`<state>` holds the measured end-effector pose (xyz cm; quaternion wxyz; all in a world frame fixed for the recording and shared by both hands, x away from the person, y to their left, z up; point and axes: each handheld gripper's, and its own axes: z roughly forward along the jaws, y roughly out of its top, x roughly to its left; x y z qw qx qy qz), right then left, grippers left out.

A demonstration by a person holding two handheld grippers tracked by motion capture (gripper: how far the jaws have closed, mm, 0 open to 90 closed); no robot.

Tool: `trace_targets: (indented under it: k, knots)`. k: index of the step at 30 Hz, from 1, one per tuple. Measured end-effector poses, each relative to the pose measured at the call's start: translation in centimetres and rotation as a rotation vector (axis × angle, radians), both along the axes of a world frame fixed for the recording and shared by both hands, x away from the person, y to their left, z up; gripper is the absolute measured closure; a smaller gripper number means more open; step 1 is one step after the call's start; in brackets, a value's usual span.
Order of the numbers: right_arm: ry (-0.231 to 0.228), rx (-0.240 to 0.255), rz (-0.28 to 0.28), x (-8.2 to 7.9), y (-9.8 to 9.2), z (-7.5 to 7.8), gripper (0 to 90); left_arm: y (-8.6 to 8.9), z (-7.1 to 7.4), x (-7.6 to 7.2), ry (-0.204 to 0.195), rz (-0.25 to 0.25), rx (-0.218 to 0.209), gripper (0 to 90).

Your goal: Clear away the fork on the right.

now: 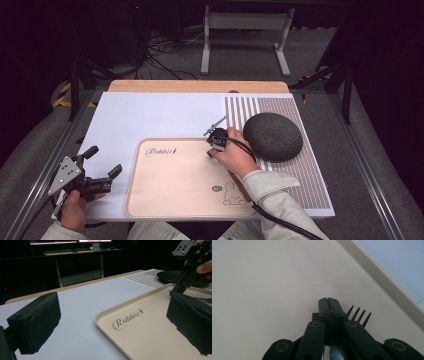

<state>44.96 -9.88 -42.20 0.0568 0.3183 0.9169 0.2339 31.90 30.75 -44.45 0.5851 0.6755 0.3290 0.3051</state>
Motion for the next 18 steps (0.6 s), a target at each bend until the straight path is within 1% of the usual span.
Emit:
trace_targets:
  k: [3,8,16,18]
  knots:
    - [0.004,-0.005,0.005,0.1,0.1,0.0,90.0,0.0,0.0,0.0,0.002,0.000,-0.002,0.0]
    - [0.000,-0.022,-0.006,0.4,0.0,-0.1,90.0,0.0,0.0,0.0,-0.002,0.001,-0.001,0.0]
    - [0.004,-0.028,-0.061,0.9,-0.9,0.0,90.0,0.0,0.0,0.0,-0.002,0.000,-0.001,0.0]
    - [0.002,-0.031,-0.068,1.1,-1.1,0.0,90.0,0.0,0.0,0.0,-0.002,0.001,-0.001,0.0]
